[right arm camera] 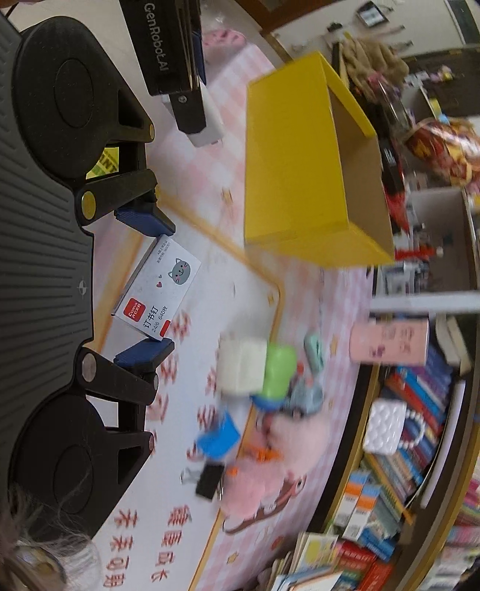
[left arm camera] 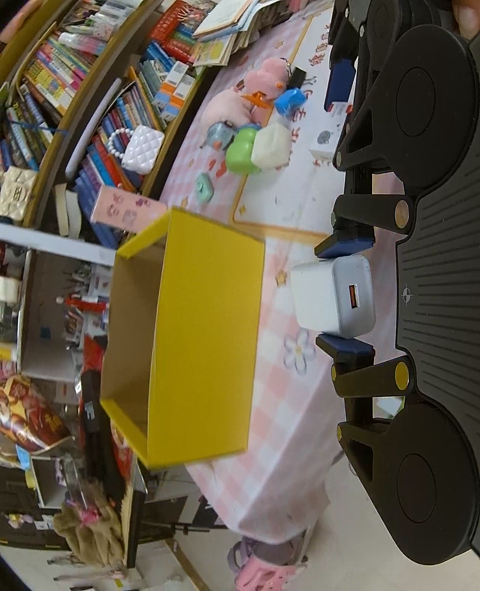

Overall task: Organize objects
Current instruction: 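Carry the charger and card box with both tools over the yellow box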

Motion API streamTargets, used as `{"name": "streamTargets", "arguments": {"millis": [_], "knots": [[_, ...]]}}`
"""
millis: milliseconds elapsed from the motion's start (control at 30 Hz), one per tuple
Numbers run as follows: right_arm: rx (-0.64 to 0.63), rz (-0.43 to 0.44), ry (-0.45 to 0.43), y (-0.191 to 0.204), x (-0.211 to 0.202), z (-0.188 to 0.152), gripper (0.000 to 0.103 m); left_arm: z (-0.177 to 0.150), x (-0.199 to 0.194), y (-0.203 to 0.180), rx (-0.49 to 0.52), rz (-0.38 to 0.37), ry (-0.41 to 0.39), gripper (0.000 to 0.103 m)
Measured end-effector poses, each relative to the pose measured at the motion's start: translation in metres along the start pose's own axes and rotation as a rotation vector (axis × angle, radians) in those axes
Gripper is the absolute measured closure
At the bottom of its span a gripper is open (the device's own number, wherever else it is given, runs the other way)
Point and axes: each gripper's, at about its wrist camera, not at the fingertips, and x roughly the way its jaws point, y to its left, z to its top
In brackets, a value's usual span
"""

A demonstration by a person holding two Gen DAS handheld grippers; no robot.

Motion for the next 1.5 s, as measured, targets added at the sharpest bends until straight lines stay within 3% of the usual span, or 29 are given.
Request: {"name": "streamTargets", "arguments": {"millis": [333, 700, 1167, 1500], "knots": [[-0.012, 0.016, -0.018, 0.062, -0.009, -0.011, 0.045, -0.008, -0.028, 0.047, 0.016, -0.001, -0.030, 0.060], [-0.005, 0.005, -0.045, 0.100, -0.019, -0.019, 0.045, -0.014, -0.048, 0.079, 0.049, -0.028, -0.065, 0.060], [0.005, -0.003, -0.041, 0.119, -0.023, -0.020, 0.045, -0.002, -0.059, 0.093, 0.072, -0.065, -0.113, 0.060], [0.026, -0.009, -0.084, 0.120, -0.014, 0.018, 0.045, 0.032, -0.054, 0.095, 0.081, -0.078, -0.177, 0.060]]}}
